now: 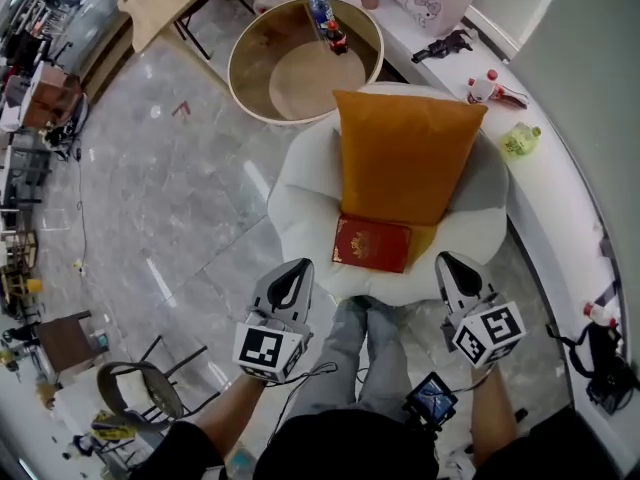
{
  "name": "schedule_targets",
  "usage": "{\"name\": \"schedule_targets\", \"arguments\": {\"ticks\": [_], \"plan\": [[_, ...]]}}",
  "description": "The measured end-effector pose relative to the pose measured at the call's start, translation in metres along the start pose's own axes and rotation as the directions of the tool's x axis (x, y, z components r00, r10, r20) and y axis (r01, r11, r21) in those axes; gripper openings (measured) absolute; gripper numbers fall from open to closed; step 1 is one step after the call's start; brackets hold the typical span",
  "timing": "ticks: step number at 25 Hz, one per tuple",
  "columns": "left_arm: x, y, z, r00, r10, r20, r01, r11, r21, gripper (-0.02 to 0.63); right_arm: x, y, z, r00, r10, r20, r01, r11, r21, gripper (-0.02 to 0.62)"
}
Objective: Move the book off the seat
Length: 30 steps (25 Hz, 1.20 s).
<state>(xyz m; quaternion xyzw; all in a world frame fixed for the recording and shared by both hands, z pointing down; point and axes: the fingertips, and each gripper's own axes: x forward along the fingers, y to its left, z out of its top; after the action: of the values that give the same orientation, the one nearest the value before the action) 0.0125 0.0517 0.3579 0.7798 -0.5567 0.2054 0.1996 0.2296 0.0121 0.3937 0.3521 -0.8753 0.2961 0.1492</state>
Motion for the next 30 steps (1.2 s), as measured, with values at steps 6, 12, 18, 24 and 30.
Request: {"name": "schedule_targets", "arguments": {"ticks": [6, 12, 18, 24, 30], "plan": [[0.068, 0.031, -0.099, 0.992, -0.021, -0.122, 0.01, 0.996, -0.087, 0.012, 0.057, -0.045, -0.079, 0.995, -0.027, -0.101, 0.035, 0.996, 0.08, 0.017], [0.123, 0.047, -0.175, 0.986, -0.029, -0.166, 0.009, 0.993, -0.117, 0.014, 0.108, -0.08, -0.151, 0.99, -0.013, -0.142, 0.038, 0.983, 0.18, 0.088], [0.175, 0.053, -0.254, 0.973, -0.053, -0.223, 0.022, 0.99, -0.139, 0.024, 0.147, -0.113, -0.234, 0.982, -0.014, -0.191, 0.058, 0.972, 0.229, 0.131], [0.226, 0.057, -0.331, 0.963, -0.061, -0.264, 0.025, 0.99, -0.139, 0.072, 0.178, -0.145, -0.315, 0.971, -0.021, -0.24, 0.088, 0.958, 0.274, 0.164], [0.265, 0.058, -0.397, 0.953, -0.084, -0.29, 0.042, 0.988, -0.146, 0.084, 0.212, -0.182, -0.4, 0.954, 0.014, -0.3, 0.085, 0.945, 0.315, 0.203]]}}
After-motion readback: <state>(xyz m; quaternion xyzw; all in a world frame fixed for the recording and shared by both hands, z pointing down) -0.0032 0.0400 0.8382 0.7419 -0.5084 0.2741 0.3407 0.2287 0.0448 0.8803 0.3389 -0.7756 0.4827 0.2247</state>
